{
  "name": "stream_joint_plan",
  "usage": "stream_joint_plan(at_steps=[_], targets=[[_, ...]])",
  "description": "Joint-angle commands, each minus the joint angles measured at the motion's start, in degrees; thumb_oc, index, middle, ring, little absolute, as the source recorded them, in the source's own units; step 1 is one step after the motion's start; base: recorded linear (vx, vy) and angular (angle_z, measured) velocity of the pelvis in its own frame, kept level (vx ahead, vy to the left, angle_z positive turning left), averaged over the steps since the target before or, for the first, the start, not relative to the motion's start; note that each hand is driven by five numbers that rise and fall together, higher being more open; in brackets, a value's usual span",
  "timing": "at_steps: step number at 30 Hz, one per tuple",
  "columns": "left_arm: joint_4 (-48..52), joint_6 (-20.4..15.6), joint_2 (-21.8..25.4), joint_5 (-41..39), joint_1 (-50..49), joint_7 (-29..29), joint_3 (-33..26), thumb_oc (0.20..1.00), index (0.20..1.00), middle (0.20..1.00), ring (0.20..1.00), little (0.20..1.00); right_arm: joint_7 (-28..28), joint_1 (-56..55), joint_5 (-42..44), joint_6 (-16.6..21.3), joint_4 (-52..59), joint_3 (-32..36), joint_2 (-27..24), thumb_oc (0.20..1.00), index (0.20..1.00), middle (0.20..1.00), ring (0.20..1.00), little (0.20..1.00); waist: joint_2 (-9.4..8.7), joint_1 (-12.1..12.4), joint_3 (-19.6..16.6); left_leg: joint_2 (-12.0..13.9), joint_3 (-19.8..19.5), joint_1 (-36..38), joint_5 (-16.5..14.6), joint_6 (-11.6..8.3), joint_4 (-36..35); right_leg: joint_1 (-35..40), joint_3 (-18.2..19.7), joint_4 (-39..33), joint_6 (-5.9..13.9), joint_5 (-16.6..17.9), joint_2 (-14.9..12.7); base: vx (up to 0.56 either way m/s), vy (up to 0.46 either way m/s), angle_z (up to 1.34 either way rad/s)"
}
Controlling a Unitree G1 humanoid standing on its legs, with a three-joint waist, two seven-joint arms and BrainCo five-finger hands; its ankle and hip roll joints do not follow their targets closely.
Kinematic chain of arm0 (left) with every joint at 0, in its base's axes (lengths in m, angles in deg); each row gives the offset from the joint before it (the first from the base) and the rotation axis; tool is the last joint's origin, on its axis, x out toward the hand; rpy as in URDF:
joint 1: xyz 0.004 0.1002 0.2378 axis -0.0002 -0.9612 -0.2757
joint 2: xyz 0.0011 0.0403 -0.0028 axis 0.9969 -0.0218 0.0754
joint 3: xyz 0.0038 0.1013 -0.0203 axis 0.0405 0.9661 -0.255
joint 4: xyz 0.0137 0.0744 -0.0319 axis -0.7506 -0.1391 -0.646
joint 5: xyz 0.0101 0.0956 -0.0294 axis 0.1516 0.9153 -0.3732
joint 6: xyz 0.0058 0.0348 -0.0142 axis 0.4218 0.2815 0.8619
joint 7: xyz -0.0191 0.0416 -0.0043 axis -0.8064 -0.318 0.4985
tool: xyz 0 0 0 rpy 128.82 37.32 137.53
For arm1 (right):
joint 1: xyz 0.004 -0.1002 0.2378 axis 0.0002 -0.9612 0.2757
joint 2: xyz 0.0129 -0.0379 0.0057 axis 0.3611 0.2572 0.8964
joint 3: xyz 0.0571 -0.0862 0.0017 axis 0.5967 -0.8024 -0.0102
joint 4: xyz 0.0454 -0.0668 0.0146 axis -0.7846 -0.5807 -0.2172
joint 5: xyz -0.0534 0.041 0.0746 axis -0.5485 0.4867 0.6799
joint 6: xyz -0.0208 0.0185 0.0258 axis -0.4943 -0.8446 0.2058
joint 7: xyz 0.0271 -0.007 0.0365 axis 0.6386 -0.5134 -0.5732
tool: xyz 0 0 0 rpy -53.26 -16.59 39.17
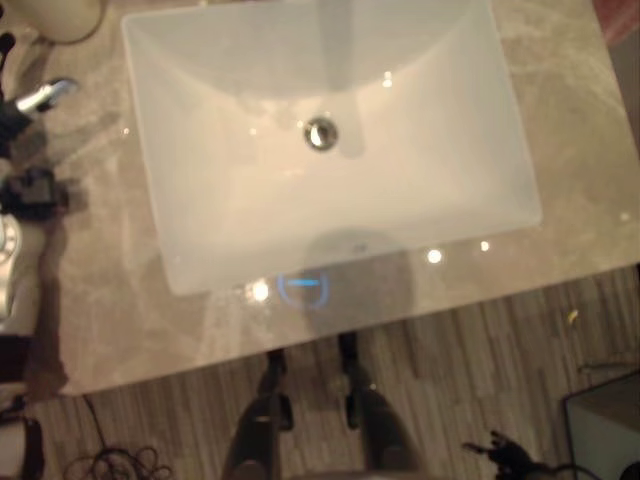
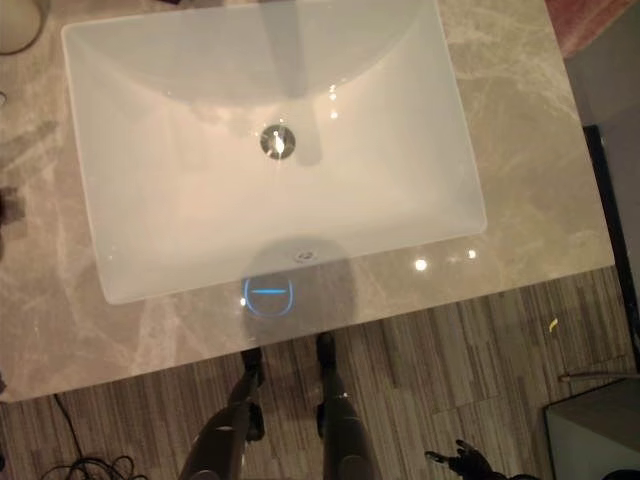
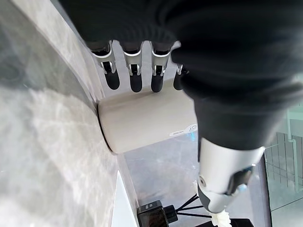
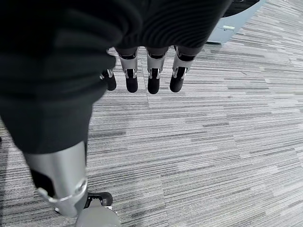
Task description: Put brush and paste in cup on sink, flatten towel.
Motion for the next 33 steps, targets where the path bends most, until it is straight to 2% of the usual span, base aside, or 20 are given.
stream_joint_plan(at_steps=[1,15,33], targets=[[-4.0,-2.0,-0.6,0.7,0.5,-0.1,2.8,1.000,1.000,1.000,1.000,1.000,0.6,-0.6,2.6,-0.2,-0.7,-1.6,-3.8,1.000,1.000,1.000,1.000,1.000,0.78,-1.9,1.1,-0.9,-6.4,2.8,-5.6,1.57,0.7,3.4,-1.4,-0.1,0.29,-2.2,0.0,0.00,0.000,0.00],[-5.0,0.2,2.9,1.0,0.5,2.3,4.7,1.000,1.000,1.000,1.000,1.000,-0.1,-0.8,2.1,-0.5,-1.0,-2.0,-4.8,1.000,1.000,1.000,1.000,1.000,1.14,-1.8,1.9,-0.7,-6.6,2.7,-5.0,1.44,0.7,3.3,-1.4,-0.1,-0.08,-2.2,0.3,0.00,0.000,0.00],[-7.6,0.9,3.7,-0.2,6.4,2.9,10.3,1.000,1.000,1.000,1.000,1.000,-0.2,-0.1,2.5,-0.6,-0.3,-3.0,-5.3,1.000,1.000,1.000,1.000,1.000,1.08,-2.3,2.4,-0.8,-6.8,1.6,-4.6,1.42,0.7,2.3,-1.2,-0.1,0.09,-1.7,0.4,0.00,0.000,0.00]])
